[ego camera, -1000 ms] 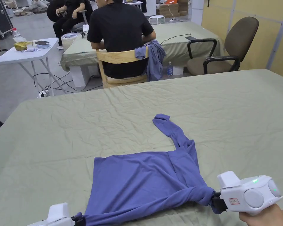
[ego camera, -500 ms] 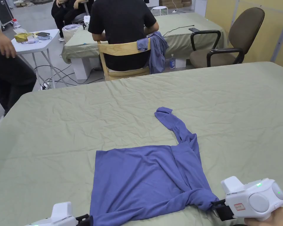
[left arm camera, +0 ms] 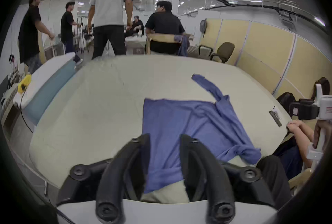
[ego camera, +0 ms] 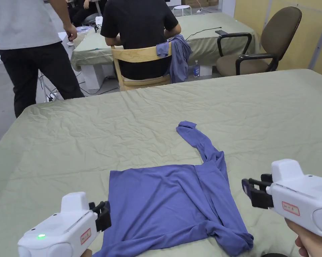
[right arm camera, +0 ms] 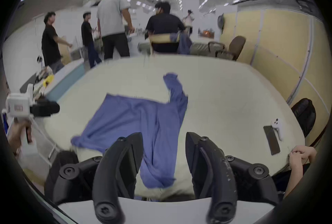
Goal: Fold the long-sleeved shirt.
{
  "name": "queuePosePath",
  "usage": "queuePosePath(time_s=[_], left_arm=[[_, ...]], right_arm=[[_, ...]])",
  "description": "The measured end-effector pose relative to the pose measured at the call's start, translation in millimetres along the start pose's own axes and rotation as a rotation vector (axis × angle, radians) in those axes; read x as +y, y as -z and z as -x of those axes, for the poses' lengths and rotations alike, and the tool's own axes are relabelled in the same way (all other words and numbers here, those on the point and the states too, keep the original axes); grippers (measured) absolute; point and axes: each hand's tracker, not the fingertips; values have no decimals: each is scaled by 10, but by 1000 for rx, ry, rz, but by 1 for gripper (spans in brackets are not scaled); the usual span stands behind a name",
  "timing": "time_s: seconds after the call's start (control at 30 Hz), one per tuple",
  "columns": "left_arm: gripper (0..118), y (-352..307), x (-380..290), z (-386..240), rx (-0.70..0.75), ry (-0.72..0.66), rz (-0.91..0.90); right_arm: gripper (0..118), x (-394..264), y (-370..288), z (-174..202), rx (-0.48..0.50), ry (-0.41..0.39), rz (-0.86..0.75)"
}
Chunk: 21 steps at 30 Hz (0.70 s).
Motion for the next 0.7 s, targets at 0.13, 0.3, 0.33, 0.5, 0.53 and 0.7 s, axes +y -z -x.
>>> queuePosePath(time_s=[0.13,0.3,0.33,0.5,0.53,0.7], left_arm=[[0,-50,182,-240,-31,16,-52],[0,7,284,-346,-79,9,-53],[0,27,292,-353,-81,9,-52],[0,257,398,-347,-90,-2,-30],[0,310,420,-347,-93,-9,-23],[0,732,542,-342,-135,-57,24]], right_arm=[[1,120,-54,67,-21,8,-42],[1,134,73,16,69,20,14],[1,154,109,4,73,22,26],[1,558,463,-96,105,-30,101],[1,674,578,-114,114,-47,133],[1,1424,1579,-234,189,-153,311]])
